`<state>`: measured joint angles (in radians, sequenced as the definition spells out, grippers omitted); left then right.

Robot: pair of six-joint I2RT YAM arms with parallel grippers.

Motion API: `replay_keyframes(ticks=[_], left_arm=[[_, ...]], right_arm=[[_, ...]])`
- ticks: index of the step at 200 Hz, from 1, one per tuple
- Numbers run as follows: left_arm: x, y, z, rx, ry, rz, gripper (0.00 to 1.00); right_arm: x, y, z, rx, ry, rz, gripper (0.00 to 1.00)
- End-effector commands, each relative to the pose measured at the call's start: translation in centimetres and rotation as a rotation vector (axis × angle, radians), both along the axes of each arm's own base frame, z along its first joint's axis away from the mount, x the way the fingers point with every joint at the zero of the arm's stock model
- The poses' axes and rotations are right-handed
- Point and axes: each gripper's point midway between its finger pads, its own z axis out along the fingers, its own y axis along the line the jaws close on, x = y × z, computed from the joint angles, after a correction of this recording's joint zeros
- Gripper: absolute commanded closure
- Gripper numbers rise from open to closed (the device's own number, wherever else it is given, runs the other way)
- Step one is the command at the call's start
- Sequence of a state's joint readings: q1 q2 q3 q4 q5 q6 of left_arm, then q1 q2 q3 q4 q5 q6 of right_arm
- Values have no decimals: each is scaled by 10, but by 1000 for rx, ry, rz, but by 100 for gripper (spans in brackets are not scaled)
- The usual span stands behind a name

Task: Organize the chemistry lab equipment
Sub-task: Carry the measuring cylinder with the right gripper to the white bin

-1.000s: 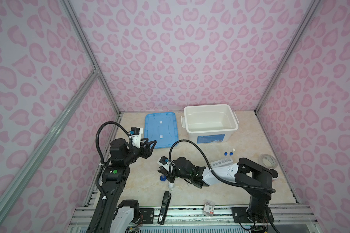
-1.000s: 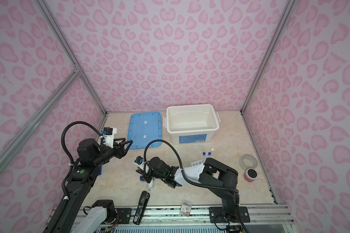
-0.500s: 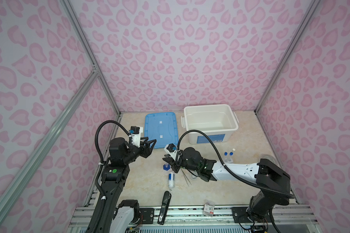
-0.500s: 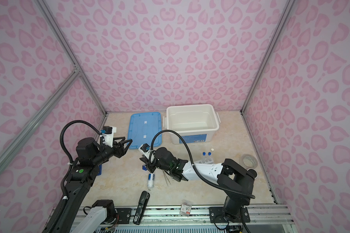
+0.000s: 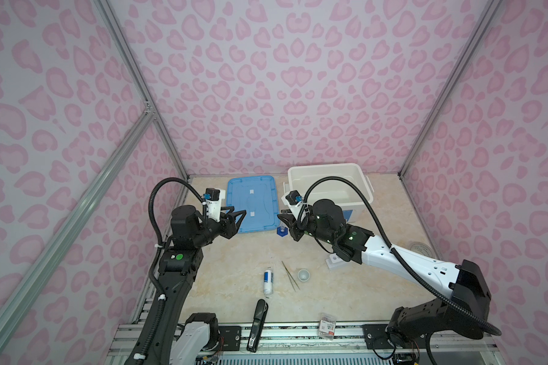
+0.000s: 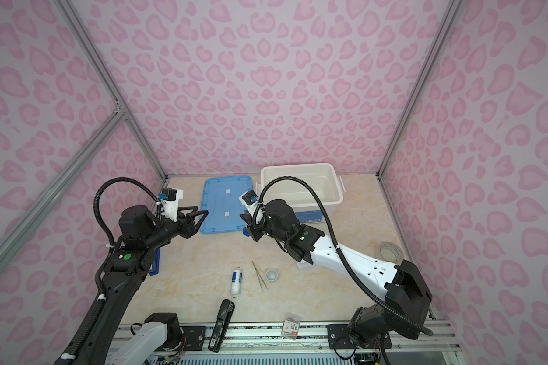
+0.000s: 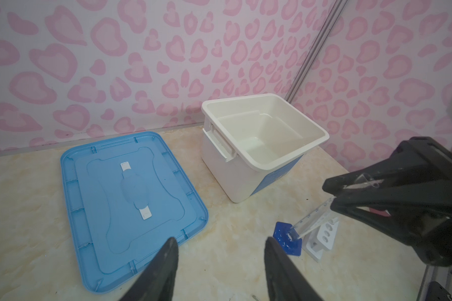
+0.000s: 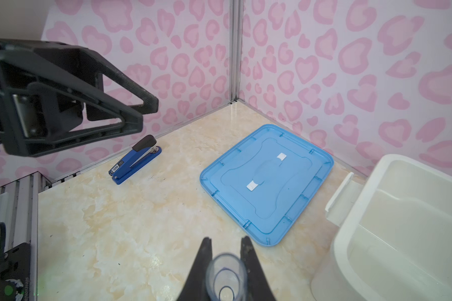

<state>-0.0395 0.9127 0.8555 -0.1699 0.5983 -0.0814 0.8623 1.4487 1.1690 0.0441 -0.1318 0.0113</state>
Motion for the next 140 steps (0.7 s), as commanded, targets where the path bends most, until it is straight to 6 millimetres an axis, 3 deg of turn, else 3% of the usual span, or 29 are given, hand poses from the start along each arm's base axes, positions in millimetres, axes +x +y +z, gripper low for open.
replay_keyframes(ticks=[1,54,98,133,140], left_arm=[[2,-10,18,20,-78,-48,44],[0,-47,12,107,-82,-156,43],[-7,-81,8,127,-69,-274,43],[-12,-96,11,131,-78,-330,43],[-12,-99,10,133,-76,-338,43]], right_arm=[[15,-19,6,-14,0,-58,90],[60,-66,38,-31,-44,-212,90],[106,-91,44,-57,-51,-307,89],[147,-101,31,-58,-42,-358,89],[156,-102,41,-40,-59,-367,89]])
